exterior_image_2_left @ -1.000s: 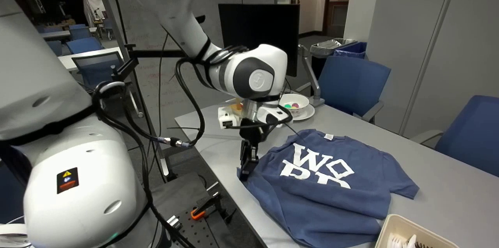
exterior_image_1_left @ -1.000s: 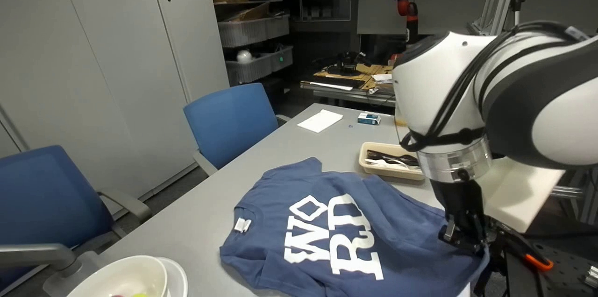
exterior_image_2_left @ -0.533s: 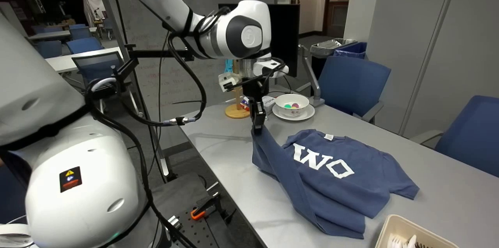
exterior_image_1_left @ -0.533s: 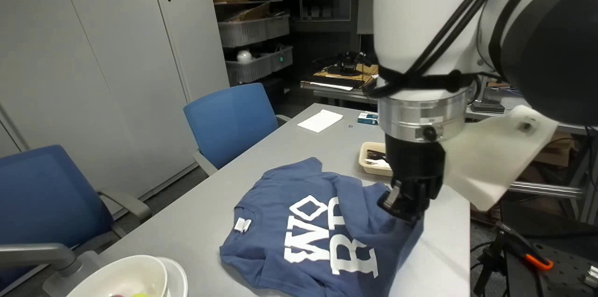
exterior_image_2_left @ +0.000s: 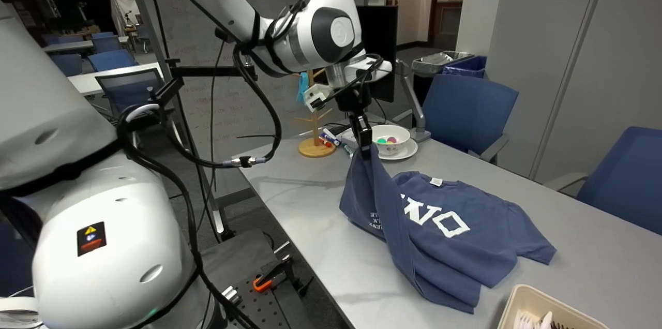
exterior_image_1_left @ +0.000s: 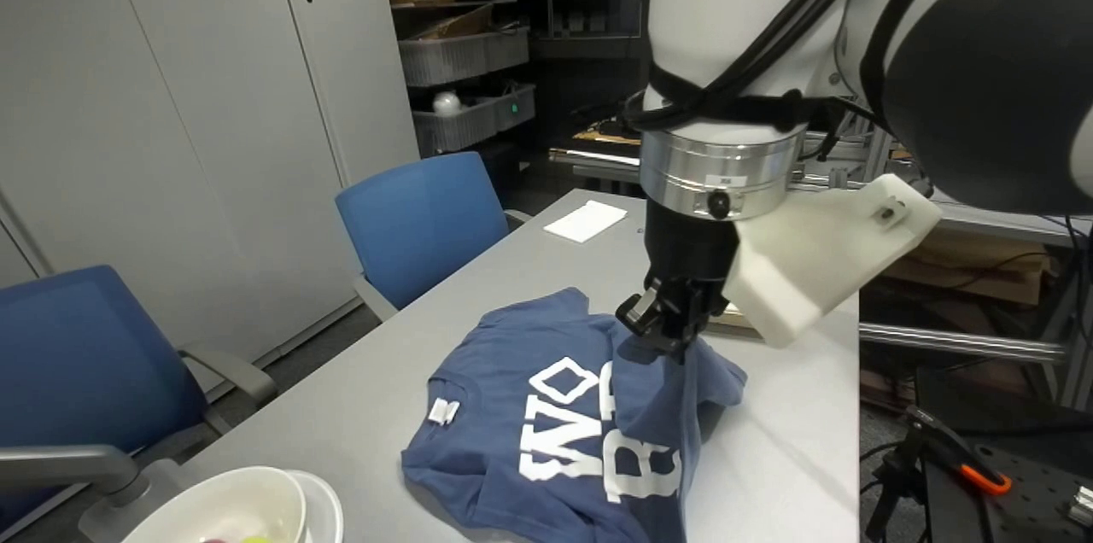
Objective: Fold the t-shirt on the table
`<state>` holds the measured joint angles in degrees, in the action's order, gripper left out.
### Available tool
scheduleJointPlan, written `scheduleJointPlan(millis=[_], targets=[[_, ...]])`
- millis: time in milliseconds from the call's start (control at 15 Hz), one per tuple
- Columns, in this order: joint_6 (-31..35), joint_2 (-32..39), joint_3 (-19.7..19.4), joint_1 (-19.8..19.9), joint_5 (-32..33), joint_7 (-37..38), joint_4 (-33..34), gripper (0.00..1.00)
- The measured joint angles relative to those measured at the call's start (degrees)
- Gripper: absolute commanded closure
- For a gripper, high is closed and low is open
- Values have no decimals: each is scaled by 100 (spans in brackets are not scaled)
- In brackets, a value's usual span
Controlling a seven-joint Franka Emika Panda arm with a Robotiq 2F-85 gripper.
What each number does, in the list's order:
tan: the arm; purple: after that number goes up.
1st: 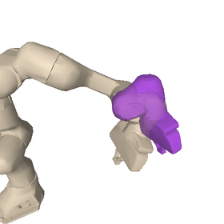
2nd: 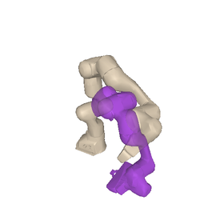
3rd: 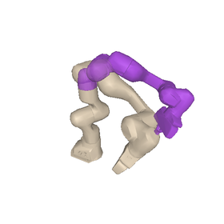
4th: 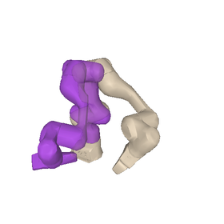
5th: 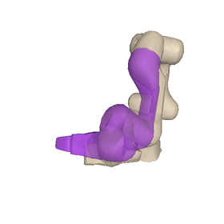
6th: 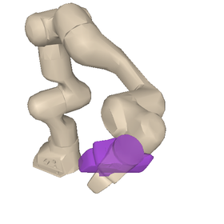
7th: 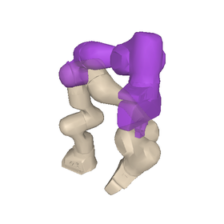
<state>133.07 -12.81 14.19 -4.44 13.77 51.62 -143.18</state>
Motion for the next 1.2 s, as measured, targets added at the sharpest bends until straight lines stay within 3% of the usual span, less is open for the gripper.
scheduleJointPlan(millis=[600, 867, 1200], targets=[[11, 35, -2, 3, 115, 60, 50, 99], [167, 447, 0, 109, 1318, 590, 589, 99], [265, 1691, -72, 57, 3073, 1706, 1761, 99]])
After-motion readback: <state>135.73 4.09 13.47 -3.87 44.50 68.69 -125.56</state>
